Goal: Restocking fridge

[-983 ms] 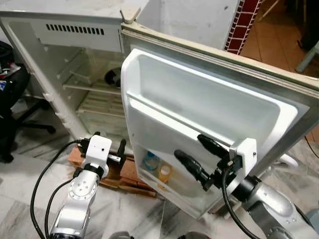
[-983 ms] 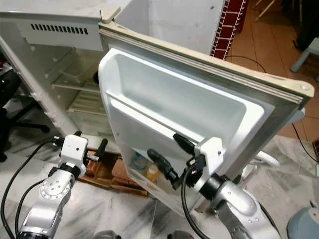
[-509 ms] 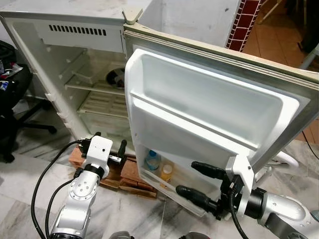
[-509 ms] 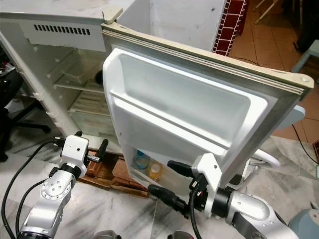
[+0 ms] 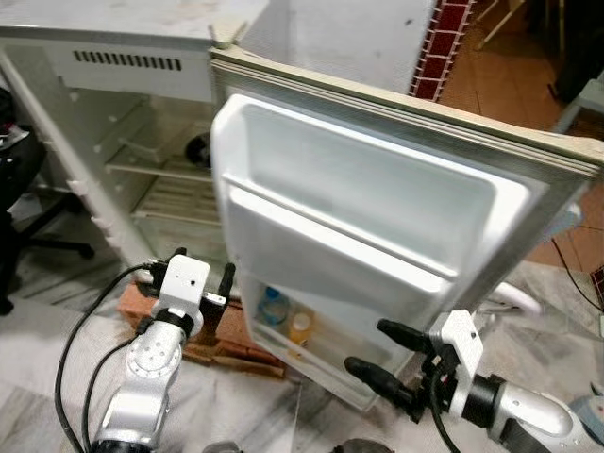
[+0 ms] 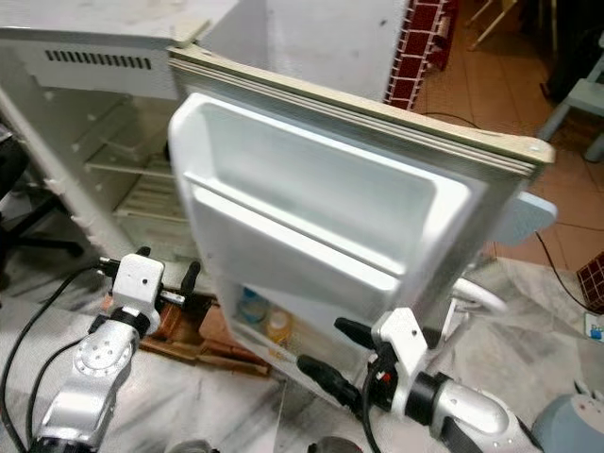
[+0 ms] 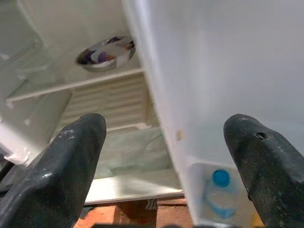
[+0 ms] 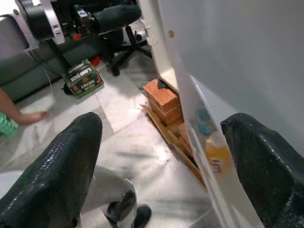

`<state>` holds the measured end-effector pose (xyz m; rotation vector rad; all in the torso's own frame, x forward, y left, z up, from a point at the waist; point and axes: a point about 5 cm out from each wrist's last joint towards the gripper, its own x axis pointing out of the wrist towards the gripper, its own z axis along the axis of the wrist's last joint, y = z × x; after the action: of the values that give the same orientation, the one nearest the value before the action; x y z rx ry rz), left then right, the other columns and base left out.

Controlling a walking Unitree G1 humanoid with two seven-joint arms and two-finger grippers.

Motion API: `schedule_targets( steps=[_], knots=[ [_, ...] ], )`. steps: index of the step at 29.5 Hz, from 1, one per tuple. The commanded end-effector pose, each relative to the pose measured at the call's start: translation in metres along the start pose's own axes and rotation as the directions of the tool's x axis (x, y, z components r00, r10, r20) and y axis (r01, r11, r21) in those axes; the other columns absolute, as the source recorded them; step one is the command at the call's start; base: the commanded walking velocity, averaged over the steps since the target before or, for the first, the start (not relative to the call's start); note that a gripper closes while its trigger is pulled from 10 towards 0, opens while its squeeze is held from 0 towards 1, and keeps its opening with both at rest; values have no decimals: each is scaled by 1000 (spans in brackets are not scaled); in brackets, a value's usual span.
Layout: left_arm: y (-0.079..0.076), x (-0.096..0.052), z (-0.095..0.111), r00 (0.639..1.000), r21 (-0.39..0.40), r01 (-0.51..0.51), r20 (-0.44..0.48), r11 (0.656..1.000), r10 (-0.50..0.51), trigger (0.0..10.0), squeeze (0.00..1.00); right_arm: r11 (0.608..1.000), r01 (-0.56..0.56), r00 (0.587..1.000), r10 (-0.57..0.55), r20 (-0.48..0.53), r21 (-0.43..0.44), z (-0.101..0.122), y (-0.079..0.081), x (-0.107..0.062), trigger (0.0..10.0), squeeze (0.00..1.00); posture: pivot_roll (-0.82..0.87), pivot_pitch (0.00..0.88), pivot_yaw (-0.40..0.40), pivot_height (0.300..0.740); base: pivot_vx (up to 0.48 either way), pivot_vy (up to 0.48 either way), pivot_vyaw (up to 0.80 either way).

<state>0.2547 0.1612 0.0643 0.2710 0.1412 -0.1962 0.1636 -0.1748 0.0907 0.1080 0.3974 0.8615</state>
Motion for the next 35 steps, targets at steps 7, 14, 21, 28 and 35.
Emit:
schedule_targets(
  steps=[7,14,21,28,35],
  knots=[
    [5,-1,-4,999,22,-28,-22,999,28,10000,0,999,26,999,-25,39,-42,5,-6,6,10000,0,16,17,23,740,-269,-397,0],
    [4,0,-3,999,39,-23,-26,999,24,10000,0,996,-86,996,85,-29,-16,-4,0,4,10000,0,18,17,22,740,-436,-41,0],
    [3,0,-3,1000,48,-16,-23,999,17,10000,0,992,17,983,-39,-179,-124,-21,-26,0,10000,0,18,17,21,740,-459,0,0],
    [6,0,-3,999,40,-42,-22,998,43,10000,0,851,470,881,-467,71,-234,14,-73,12,10000,0,28,5,25,740,-467,0,0],
    [16,-8,0,988,-44,-151,23,988,152,10000,0,724,689,678,-637,366,-16,52,-74,27,10000,0,32,0,30,740,-66,0,0]
  ],
)
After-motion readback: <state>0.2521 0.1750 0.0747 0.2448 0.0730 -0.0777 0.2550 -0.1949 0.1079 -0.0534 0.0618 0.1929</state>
